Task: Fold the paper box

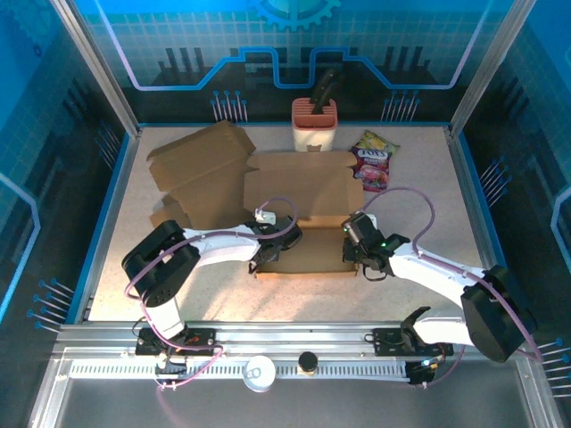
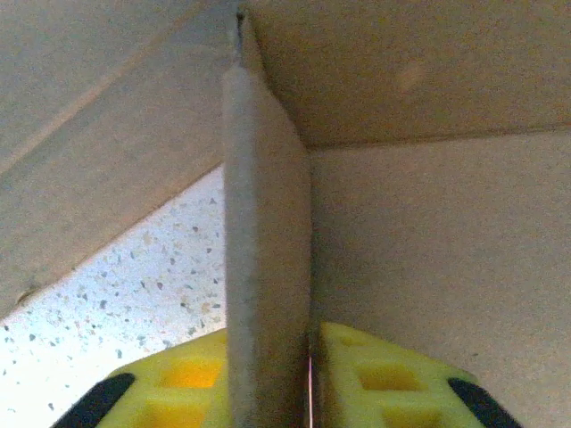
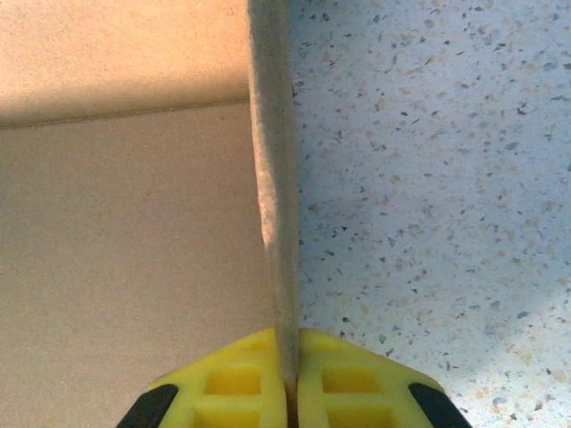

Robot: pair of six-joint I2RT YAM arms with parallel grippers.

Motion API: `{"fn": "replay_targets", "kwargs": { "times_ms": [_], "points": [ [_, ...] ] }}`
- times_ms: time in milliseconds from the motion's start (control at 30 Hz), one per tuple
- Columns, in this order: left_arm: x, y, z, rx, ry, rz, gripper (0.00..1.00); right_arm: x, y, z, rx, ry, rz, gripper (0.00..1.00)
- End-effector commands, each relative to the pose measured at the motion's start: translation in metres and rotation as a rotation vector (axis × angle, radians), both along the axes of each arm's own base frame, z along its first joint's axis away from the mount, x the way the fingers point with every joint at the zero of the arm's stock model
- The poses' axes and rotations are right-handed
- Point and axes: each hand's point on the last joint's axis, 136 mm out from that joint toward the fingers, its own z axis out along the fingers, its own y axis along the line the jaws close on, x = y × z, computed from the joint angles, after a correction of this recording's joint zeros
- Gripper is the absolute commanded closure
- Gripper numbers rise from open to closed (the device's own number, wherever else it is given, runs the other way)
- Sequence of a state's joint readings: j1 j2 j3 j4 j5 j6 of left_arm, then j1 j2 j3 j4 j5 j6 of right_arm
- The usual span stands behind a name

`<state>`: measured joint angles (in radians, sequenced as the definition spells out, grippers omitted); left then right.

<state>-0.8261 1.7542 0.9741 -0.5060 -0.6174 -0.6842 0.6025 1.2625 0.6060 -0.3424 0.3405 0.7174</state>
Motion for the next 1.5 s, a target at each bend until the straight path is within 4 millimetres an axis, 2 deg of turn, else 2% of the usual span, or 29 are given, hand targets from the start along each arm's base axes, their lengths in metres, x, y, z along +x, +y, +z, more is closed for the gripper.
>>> {"fn": "replay_targets", "kwargs": {
  "times_ms": [0, 133, 267, 433, 567, 700, 833, 900, 1067, 1167, 1267, 1467],
  "points": [
    [0.002, -0.003, 0.010, 0.008, -0.010, -0.014, 0.60, 0.010, 0.011, 0.015, 0.021, -0.039, 0.008, 0.91],
    [0.005, -0.010, 0.028, -0.070, -0.033, -0.035, 0.41, 0.009, 0.012, 0.018, 0.024, -0.038, 0.017, 0.76],
    [0.010, -0.013, 0.046, -0.153, -0.039, -0.058, 0.28, 0.009, 0.012, 0.024, 0.046, -0.040, 0.027, 0.62],
    [0.017, -0.006, 0.064, -0.222, -0.046, -0.065, 0.24, 0.013, 0.007, 0.035, 0.068, -0.044, 0.031, 0.48],
    [0.032, 0.018, 0.079, -0.295, -0.068, -0.009, 0.24, 0.025, -0.004, 0.056, 0.117, -0.079, 0.016, 0.42],
    [0.060, 0.037, 0.093, -0.480, -0.083, 0.030, 0.26, 0.055, -0.016, 0.082, 0.238, -0.111, 0.009, 0.39],
    [0.099, 0.049, 0.108, -0.638, -0.104, 0.022, 0.27, 0.102, -0.031, 0.105, 0.315, -0.125, 0.006, 0.37],
    [0.118, 0.052, 0.112, -0.697, -0.110, 0.020, 0.26, 0.124, -0.037, 0.106, 0.324, -0.111, -0.004, 0.37],
    [0.158, 0.062, 0.102, -0.771, -0.100, 0.035, 0.26, 0.177, -0.045, 0.099, 0.365, -0.080, -0.016, 0.36],
    [0.174, 0.067, 0.092, -0.787, -0.083, 0.044, 0.28, 0.200, -0.043, 0.088, 0.347, -0.034, 0.007, 0.36],
    [0.182, 0.065, 0.088, -0.805, -0.084, 0.028, 0.30, 0.216, -0.041, 0.074, 0.351, 0.000, 0.026, 0.36],
    [0.183, 0.060, 0.084, -0.824, -0.092, 0.001, 0.38, 0.242, -0.028, 0.064, 0.371, 0.020, 0.073, 0.39]
  ]
}}
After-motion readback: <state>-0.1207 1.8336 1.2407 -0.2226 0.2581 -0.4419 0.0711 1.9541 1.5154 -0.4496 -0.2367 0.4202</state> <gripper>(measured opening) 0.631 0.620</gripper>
